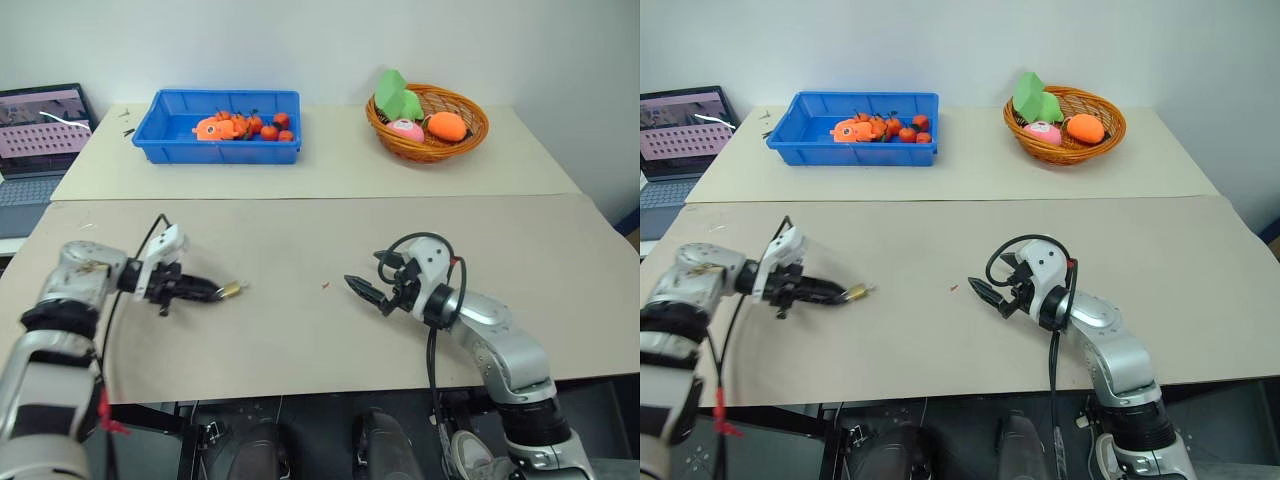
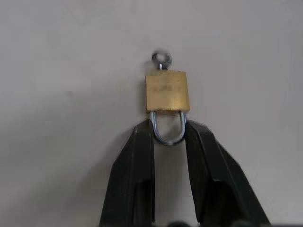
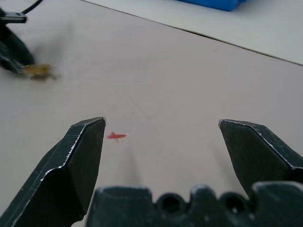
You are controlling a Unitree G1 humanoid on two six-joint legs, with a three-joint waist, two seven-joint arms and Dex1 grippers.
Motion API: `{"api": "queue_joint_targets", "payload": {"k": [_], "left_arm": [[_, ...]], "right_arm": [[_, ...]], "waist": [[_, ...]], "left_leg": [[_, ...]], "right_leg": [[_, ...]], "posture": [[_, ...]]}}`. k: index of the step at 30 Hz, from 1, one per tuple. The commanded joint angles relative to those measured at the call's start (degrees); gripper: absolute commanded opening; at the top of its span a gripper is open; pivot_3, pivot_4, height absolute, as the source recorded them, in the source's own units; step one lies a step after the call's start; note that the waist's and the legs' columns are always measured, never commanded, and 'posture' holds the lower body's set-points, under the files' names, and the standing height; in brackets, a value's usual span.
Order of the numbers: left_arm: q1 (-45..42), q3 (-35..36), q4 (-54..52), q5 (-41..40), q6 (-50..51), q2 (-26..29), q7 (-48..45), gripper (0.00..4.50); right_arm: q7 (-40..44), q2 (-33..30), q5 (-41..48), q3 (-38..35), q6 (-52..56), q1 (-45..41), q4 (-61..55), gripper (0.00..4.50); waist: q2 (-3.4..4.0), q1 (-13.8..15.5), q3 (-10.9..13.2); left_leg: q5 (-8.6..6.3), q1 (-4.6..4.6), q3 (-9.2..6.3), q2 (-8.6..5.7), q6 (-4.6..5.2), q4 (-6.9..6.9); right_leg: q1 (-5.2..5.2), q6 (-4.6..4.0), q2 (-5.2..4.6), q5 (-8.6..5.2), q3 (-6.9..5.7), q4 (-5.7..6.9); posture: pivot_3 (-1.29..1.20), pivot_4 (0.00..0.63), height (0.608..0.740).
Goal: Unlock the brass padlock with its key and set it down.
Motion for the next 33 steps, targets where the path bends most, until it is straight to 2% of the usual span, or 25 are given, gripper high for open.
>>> {"api": "queue_joint_targets", "payload": {"k": [1, 4, 10, 12, 17, 23, 29, 33], "left_arm": [[3.02, -3.90, -5.72, -3.79, -1.69, 5.48, -0.40, 0.45], [5.37, -4.06, -8.94, -5.03, -4.12, 6.46, -0.40, 0.45], [6.93, 0.18, -8.32, -2.67, -8.99, 2.98, 0.09, 0.45], [7.10, 1.21, -7.86, -2.26, -9.38, 2.26, -0.10, 1.46], [5.54, 3.11, -6.57, -0.55, -11.42, 1.47, -0.15, 3.21], [4.11, 4.51, -9.14, -0.58, -9.86, 1.02, -0.39, 3.21], [7.72, 5.60, -18.30, -1.81, -4.17, -0.74, 0.70, 3.21], [9.34, 6.32, -19.76, -1.33, -3.17, -0.62, 1.45, 3.21]], "right_arm": [[0.74, 0.55, -0.04, 0.11, -2.38, -1.60, -0.56, 4.50], [1.07, 0.88, -0.21, 0.59, -2.66, -2.08, 0.09, 4.50], [1.14, 1.24, -0.57, 0.76, -3.17, -2.48, 0.99, 4.50], [1.17, 1.28, -0.67, 0.73, -3.35, -2.57, 1.19, 4.50], [1.30, 1.31, -1.01, 0.52, -3.63, -3.06, 1.78, 4.50], [1.67, 1.33, -1.00, 0.34, -4.05, -3.66, 2.71, 4.50], [1.63, 1.74, -1.32, 0.50, -4.50, -3.93, 3.18, 4.50], [1.69, 1.66, -1.25, 0.20, -4.60, -3.52, 2.90, 4.50]], "waist": [[0.02, 0.36, -0.01], [0.03, 1.92, -0.02], [0.03, 2.76, -0.02], [0.03, 2.83, -0.02], [0.03, 2.78, -0.02], [0.03, 2.71, -0.02], [0.03, 2.68, -0.02], [0.03, 2.29, -0.02]], "left_leg": [[0.00, 0.07, 0.02, -0.03, 0.01, 0.00], [-0.06, 0.23, 0.06, -0.03, 0.09, 0.00], [-0.13, 0.16, 0.19, -0.08, 0.17, 0.01], [-0.13, 0.17, 0.21, -0.08, 0.16, 0.02], [-0.12, 0.23, 0.21, -0.07, 0.15, 0.02], [-0.13, 0.19, 0.21, -0.08, 0.16, 0.02], [-0.13, 0.15, 0.21, -0.07, 0.16, 0.02], [-0.12, 0.16, 0.20, -0.04, 0.15, 0.02]], "right_leg": [[0.04, 0.00, -0.02, -0.01, 0.04, 0.03], [0.16, 0.02, -0.03, -0.03, 0.09, 0.01], [0.12, 0.08, -0.05, -0.06, 0.16, -0.04], [0.13, 0.09, -0.05, -0.06, 0.15, -0.03], [0.15, 0.08, -0.04, -0.06, 0.16, 0.00], [0.13, 0.09, -0.03, -0.06, 0.16, -0.02], [0.11, 0.10, -0.04, -0.06, 0.16, -0.03], [0.10, 0.09, -0.01, -0.06, 0.17, -0.01]], "posture": [[0.00, 0.150, 0.664], [0.00, 0.150, 0.664], [0.00, 0.150, 0.664], [0.00, 0.150, 0.664], [0.00, 0.150, 0.664], [0.00, 0.150, 0.664], [0.00, 0.150, 0.664], [0.00, 0.150, 0.664]]}}
